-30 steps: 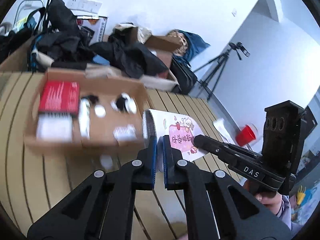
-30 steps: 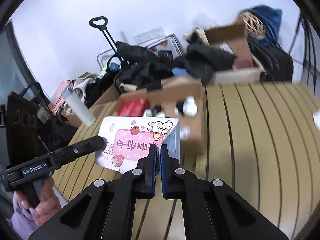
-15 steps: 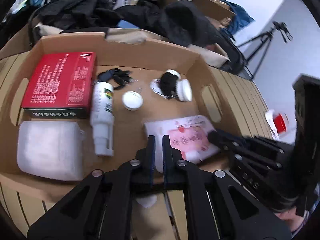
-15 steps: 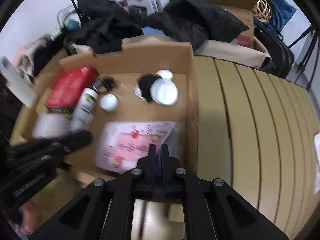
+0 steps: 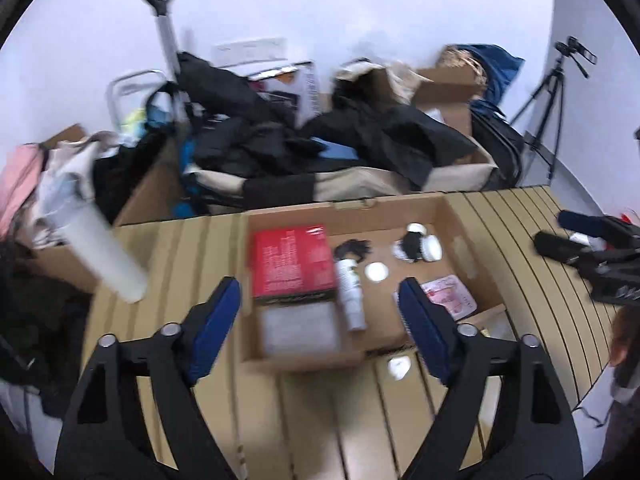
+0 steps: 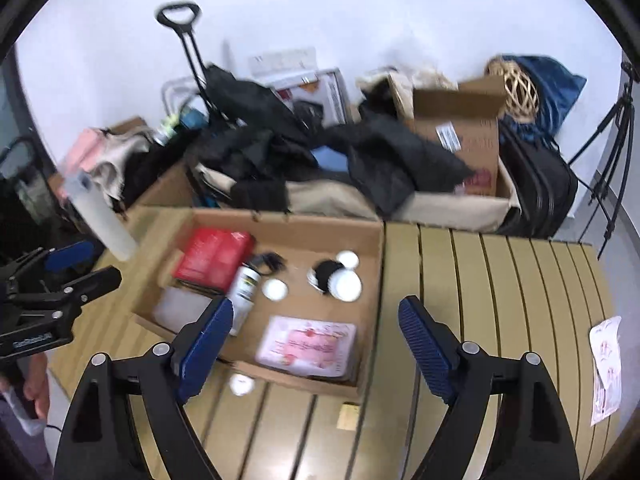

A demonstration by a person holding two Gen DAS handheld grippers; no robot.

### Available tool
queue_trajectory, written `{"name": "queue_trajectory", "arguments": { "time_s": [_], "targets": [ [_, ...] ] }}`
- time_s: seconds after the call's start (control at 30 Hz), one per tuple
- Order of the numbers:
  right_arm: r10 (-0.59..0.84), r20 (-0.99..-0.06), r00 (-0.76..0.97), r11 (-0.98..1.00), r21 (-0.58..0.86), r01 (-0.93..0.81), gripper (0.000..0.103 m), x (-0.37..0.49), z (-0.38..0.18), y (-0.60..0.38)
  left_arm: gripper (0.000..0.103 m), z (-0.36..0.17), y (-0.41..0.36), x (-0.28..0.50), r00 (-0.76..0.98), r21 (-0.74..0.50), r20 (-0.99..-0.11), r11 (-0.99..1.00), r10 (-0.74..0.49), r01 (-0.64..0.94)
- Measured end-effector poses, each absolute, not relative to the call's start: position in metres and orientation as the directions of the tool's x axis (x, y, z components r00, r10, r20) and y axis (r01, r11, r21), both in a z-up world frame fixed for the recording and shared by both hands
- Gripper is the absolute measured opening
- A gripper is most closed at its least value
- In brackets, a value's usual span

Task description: Organize objects

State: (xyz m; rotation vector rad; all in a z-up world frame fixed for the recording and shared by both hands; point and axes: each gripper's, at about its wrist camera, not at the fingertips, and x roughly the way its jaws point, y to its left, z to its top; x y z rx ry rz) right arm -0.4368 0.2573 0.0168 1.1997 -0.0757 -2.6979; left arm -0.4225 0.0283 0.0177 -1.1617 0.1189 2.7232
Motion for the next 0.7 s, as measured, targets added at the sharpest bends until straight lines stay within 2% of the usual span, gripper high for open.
{"name": "queue_trajectory", "arguments": {
  "time_s": [0.17,0.27,0.37,0.53,0.6,0.7],
  "targets": [
    [-0.243,-0.688,-0.683,-0.97,0.153,0.191,0.088,-0.39,0.048,0.245,0.085,0.029,0.017,-0.371,-0.703,-0.014,-0.692,-0.977,0.163,-0.213],
    [-0.251,-0.68,-0.689,-0.966,0.137,0.217,0.088,-0.357,0.055,0.236,0.086,0.028,0.013,-0.34,-0.724,0.037,-0.681,-0.983,0.106,-0.178],
    [-0.263,-0.665,-0.699,-0.962,0.127,0.24,0.088,-0.318,0.057,0.232,0.086,0.028,0.005,-0.3,-0.721,-0.023,-0.676,-0.982,0.154,-0.188],
    [-0.317,-0.654,-0.687,-0.946,0.162,0.282,0.088,-0.248,0.038,0.232,0.086,0.026,-0.003,-0.231,-0.732,-0.053,-0.656,-0.979,0.182,-0.196],
    [-0.32,-0.655,-0.685,-0.946,0.18,0.27,0.088,-0.225,0.028,0.233,0.091,0.021,-0.005,-0.199,-0.735,-0.071,-0.648,-0.977,0.2,-0.202],
    [-0.344,-0.654,-0.674,-0.939,0.23,0.256,0.088,-0.182,0.006,0.235,0.093,0.006,-0.004,-0.171,-0.72,-0.083,-0.658,-0.972,0.22,-0.221]
  ]
}}
